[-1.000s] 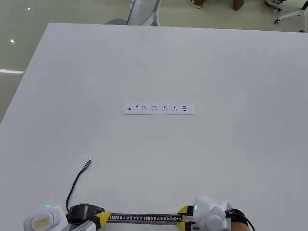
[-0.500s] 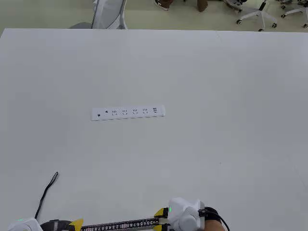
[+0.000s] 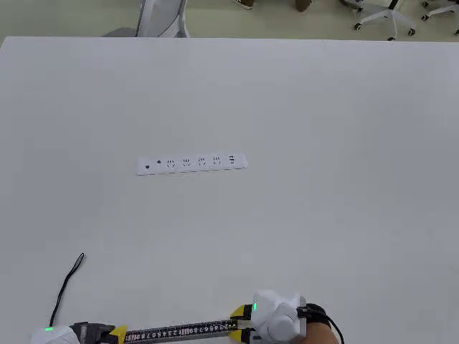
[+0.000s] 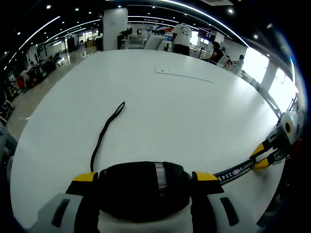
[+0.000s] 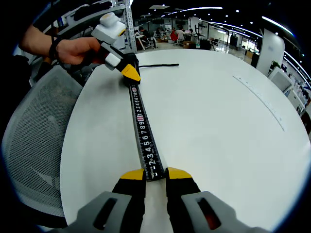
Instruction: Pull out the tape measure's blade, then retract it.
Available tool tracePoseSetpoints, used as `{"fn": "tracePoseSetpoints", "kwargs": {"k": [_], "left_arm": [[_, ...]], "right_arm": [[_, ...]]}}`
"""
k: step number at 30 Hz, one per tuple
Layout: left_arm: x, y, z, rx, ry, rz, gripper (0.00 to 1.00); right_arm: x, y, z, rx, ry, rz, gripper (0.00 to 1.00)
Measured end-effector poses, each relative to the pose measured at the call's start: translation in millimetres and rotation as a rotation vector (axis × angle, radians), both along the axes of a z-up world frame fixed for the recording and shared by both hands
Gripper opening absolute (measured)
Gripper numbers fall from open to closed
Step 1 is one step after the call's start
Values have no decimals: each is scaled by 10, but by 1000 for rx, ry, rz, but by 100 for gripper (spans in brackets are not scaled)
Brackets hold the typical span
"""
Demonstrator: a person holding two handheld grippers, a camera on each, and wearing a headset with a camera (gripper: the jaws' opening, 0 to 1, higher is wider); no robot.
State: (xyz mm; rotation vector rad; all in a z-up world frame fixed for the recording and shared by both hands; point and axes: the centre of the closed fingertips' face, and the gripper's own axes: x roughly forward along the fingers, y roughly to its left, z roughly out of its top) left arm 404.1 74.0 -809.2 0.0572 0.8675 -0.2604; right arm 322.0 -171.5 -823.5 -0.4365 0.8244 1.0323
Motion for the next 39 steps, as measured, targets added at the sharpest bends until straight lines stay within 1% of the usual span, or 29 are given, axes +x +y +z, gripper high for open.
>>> {"fn": "tracePoseSetpoints", "kwargs": {"k": [3, 10, 11, 12, 14, 18, 21, 22, 25, 27, 29, 30, 32, 35, 36, 39], "left_arm": [[-8, 6, -25, 38, -15, -32, 75], [0, 12, -9, 36, -23, -30, 74], [14, 32, 0, 41, -45, -14, 74], [3, 39, 7, 35, -55, 9, 74], [8, 44, 8, 27, -55, 16, 74], [10, 45, 10, 24, -57, 17, 74], [16, 48, 11, 7, -55, 28, 74], [25, 43, 11, 21, -61, 37, 74], [17, 45, 28, 46, -71, 36, 73], [13, 44, 35, 52, -74, 33, 72], [7, 50, 44, 72, -84, 27, 71], [1, 52, 54, 90, -94, 29, 71], [-4, 50, 65, 111, -99, 25, 70], [0, 63, 61, 118, -89, 22, 69], [-1, 62, 66, 128, -90, 20, 69], [-2, 72, 73, 131, -95, 21, 68]], "right_arm": [[-1, -3, -7, 1, 1, -2, 15], [-1, -2, -4, -1, 1, 0, 15], [-1, -1, 6, 4, 3, -7, 15], [0, 0, 4, 4, 3, -7, 15], [-1, -2, 4, 6, 4, -6, 15], [0, -2, 4, 6, 4, -6, 15], [11, -4, 2, 6, 1, -8, 15], [17, -8, 0, 4, 0, -7, 15], [15, -8, 2, 2, -3, -7, 15], [14, -7, 2, 3, -3, -7, 14], [3, -4, 7, 1, -5, 2, 14], [-3, -4, 10, 1, -3, 3, 14], [-7, -6, -4, 2, -2, 5, 14], [-17, 4, 5, 6, -2, 10, 14], [-17, 6, 8, 5, -3, 11, 14], [-27, 14, 3, 2, -6, 19, 14]]}}
